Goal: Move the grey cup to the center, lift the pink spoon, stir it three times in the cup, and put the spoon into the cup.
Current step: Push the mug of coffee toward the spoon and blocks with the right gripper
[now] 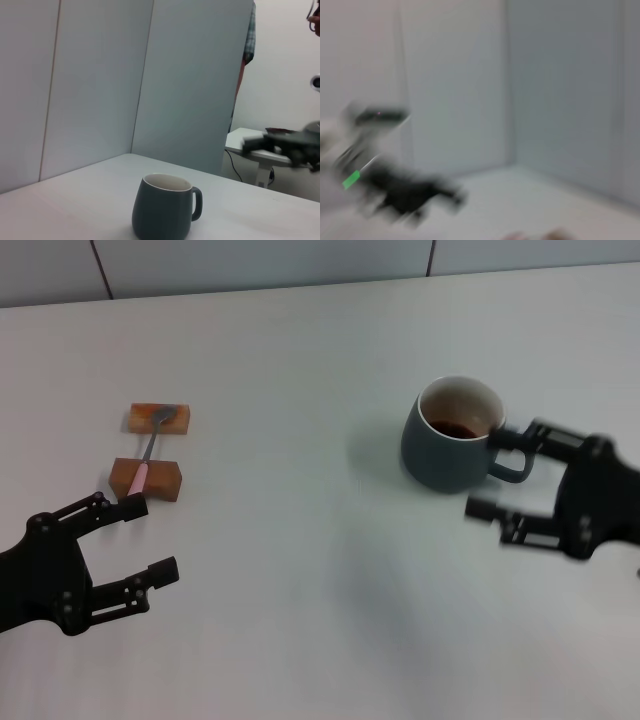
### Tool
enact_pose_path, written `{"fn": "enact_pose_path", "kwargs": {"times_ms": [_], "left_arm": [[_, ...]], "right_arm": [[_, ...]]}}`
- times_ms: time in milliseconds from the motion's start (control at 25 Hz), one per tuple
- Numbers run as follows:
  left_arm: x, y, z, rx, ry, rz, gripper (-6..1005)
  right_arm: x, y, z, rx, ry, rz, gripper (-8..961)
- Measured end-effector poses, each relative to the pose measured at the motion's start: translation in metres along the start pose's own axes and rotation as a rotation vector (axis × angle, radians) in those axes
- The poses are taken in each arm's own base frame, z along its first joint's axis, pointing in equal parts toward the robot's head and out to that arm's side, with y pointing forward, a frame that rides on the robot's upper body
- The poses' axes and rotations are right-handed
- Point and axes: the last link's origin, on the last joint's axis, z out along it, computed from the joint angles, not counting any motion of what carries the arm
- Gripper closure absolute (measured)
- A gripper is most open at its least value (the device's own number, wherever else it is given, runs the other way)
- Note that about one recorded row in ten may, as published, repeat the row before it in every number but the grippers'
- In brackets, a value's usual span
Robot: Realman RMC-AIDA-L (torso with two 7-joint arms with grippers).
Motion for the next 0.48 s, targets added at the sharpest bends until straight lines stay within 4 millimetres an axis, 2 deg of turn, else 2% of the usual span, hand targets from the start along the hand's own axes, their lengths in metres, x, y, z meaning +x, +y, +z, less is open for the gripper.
{"fn": "enact_pose_path", "kwargs": {"times_ms": [120,160,240,320,360,400,480], "left_arm": [[-0.001,0.000,0.001,-0.002,0.003,-0.004,169],[-0.001,0.001,0.002,-0.002,0.006,-0.004,169],[-0.002,0.001,0.003,-0.002,0.006,-0.003,169],[-0.003,0.001,0.003,-0.001,0.008,0.002,169],[-0.003,0.001,0.004,-0.001,0.008,0.003,169],[-0.003,0.001,0.004,-0.003,0.006,0.004,169],[-0.003,0.001,0.004,-0.003,0.006,0.004,169]], "right_arm": [[-0.003,-0.017,-0.016,0.165,-0.130,0.049,174],[-0.002,-0.032,-0.031,0.293,-0.221,0.106,178],[0.004,-0.049,-0.050,0.445,-0.304,0.168,188],[0.008,-0.055,-0.058,0.509,-0.332,0.183,197],[0.016,-0.064,-0.070,0.627,-0.370,0.176,202],[0.023,-0.068,-0.072,0.694,-0.359,0.129,224],[0.025,-0.070,-0.071,0.712,-0.344,0.109,268]]}}
